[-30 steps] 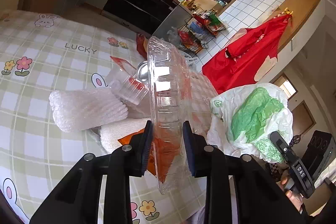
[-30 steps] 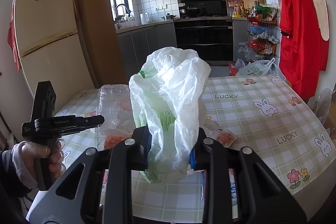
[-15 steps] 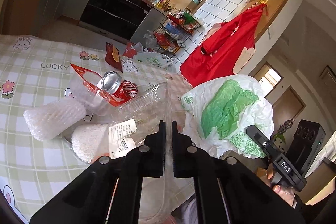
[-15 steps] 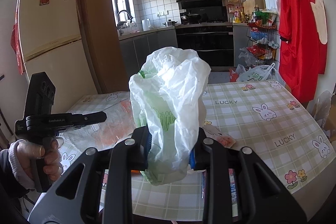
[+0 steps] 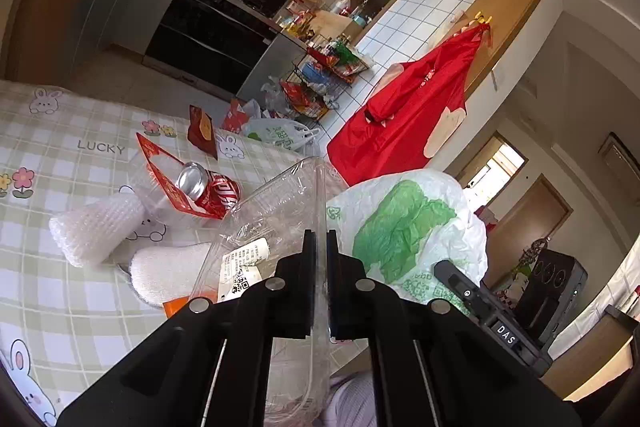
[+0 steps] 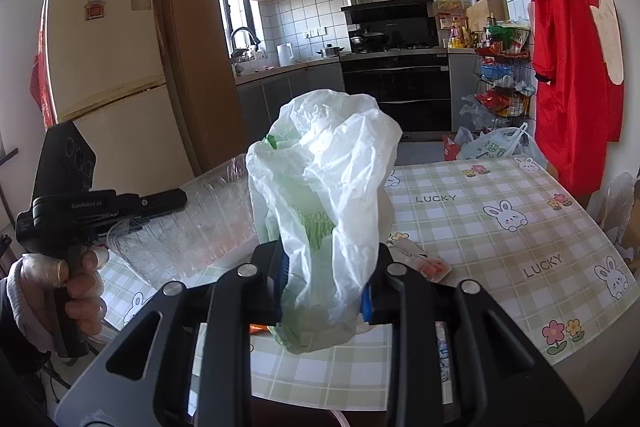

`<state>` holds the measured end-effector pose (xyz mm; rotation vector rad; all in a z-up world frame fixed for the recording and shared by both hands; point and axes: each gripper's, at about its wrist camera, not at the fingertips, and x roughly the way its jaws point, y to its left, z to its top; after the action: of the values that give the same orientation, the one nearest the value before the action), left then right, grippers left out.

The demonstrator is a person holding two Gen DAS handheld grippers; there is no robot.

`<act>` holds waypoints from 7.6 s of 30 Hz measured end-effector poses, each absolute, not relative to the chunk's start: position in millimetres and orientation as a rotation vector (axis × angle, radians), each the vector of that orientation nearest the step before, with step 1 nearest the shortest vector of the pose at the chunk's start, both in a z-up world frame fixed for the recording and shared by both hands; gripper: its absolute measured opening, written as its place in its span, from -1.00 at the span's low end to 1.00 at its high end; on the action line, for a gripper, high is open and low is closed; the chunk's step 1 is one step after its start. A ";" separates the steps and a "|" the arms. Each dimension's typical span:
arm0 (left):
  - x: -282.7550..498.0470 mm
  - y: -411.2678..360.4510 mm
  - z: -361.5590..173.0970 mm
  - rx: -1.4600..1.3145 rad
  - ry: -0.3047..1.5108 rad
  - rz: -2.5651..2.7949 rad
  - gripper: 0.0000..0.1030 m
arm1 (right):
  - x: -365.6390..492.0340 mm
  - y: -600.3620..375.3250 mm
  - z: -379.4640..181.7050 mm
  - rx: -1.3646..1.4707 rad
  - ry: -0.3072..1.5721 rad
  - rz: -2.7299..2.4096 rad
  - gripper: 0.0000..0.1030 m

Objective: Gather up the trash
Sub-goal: 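Lift the clear container with the left gripper while the right gripper carries the bag toward the bin, then lower the white bag into the brown trash bin and open the right gripper, then lower the clear container into the bin and open the left gripper, then reach the right gripper to the blue-pink SIRONG wrapper and grasp it, then lift the SIRONG wrapper with the right gripper while the left gripper grasps the orange packet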

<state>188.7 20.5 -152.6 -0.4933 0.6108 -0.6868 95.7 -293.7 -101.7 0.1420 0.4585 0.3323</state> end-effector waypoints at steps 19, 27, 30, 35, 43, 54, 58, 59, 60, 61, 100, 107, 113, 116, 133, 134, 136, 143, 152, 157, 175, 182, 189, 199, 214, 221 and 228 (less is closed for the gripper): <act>38.4 86.2 -86.8 -0.505 0.433 -0.475 -0.89 | 20.5 -238.9 -117.3 0.122 0.724 0.644 -0.44; 14.7 90.5 -101.5 -0.537 0.461 -0.476 -0.89 | 9.5 -228.0 -144.3 0.096 0.865 0.659 -0.27; 18.5 89.2 -108.3 -0.545 0.478 -0.484 -0.89 | 12.5 -227.4 -148.8 0.100 0.883 0.663 -0.20; 25.8 80.9 -116.3 -0.539 0.503 -0.499 -0.89 | 20.8 -226.6 -156.0 0.112 0.908 0.658 0.05; 34.0 64.9 -133.2 -0.544 0.562 -0.529 -0.89 | 28.2 -225.5 -165.9 0.116 0.942 0.659 0.59; 28.6 48.6 -138.2 -0.535 0.594 -0.564 -0.89 | 24.6 -228.9 -157.1 0.123 0.906 0.654 0.82; 26.6 47.5 -137.8 -0.540 0.595 -0.573 -0.89 | 24.1 -235.6 -148.4 0.144 0.866 0.631 0.84; 26.6 47.4 -138.0 -0.541 0.596 -0.575 -0.89 | 24.3 -237.3 -147.0 0.149 0.858 0.624 0.84; 26.8 47.0 -137.6 -0.543 0.597 -0.576 -0.89 | 25.1 -238.7 -146.1 0.153 0.851 0.615 0.86; 26.6 46.9 -138.1 -0.545 0.598 -0.578 -0.89 | 25.7 -240.6 -144.6 0.157 0.841 0.600 0.87; 74.3 -35.9 -227.7 -0.532 0.997 -0.711 0.11 | 41.1 -347.7 -137.7 0.298 0.605 0.246 0.89; 69.9 -62.3 -222.5 -0.322 1.025 -0.718 0.20 | 39.8 -341.4 -136.0 0.289 0.602 0.253 0.89; 62.4 -82.9 -219.9 -0.121 0.999 -0.703 0.23 | 39.6 -345.0 -134.1 0.292 0.594 0.244 0.89; 61.9 -80.8 -221.9 -0.098 0.982 -0.673 0.23 | 39.9 -348.1 -134.8 0.299 0.593 0.239 0.89; 52.7 10.7 -207.6 -0.287 0.693 -0.251 0.72 | 43.4 -337.4 -150.0 0.255 0.641 0.207 0.89; 50.9 13.3 -208.8 -0.291 0.687 -0.235 0.77 | 44.4 -335.3 -151.8 0.243 0.648 0.205 0.89; 52.0 17.6 -211.8 -0.295 0.687 -0.198 0.88 | 47.0 -330.8 -155.8 0.211 0.662 0.200 0.89; 60.8 25.5 -231.8 -0.306 0.747 -0.144 0.88 | 63.1 -324.9 -171.1 0.104 0.704 0.176 0.89; 71.6 28.0 -249.6 -0.289 0.786 -0.105 0.88 | 112.5 -341.5 -206.0 0.014 0.821 0.153 0.89; 78.1 24.8 -255.7 -0.274 0.808 -0.106 0.88 | 148.5 -341.0 -236.9 -0.050 0.902 0.156 0.89; 98.4 17.3 -271.1 -0.273 0.864 -0.095 0.88 | 183.3 -307.9 -268.0 -0.099 1.039 0.117 0.52; 97.1 21.8 -272.4 -0.286 0.861 -0.089 0.88 | 197.2 -308.6 -271.9 -0.123 1.057 0.063 0.46; 95.6 26.0 -273.6 -0.306 0.859 -0.095 0.88 | 198.9 -331.2 -261.9 -0.062 1.068 0.062 -0.11; 95.5 21.7 -272.6 -0.307 0.860 -0.115 0.88 | 181.1 -388.1 -243.1 0.199 1.021 0.089 -0.54; 105.7 4.9 -273.2 -0.331 0.885 -0.247 0.85 | 165.6 -406.2 -225.6 0.325 0.904 0.136 -0.81; 145.2 -13.1 -281.7 -0.352 0.894 -0.320 0.56 | 157.6 -406.8 -218.6 0.384 0.867 0.178 -0.81; 204.8 -8.5 -302.6 -0.428 0.951 -0.331 0.02 | 153.6 -403.2 -219.9 0.393 0.876 0.202 -0.81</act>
<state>204.8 -8.5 -302.6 -0.4278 0.9511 -0.3306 153.6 -403.2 -219.9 0.3930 0.8758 0.2020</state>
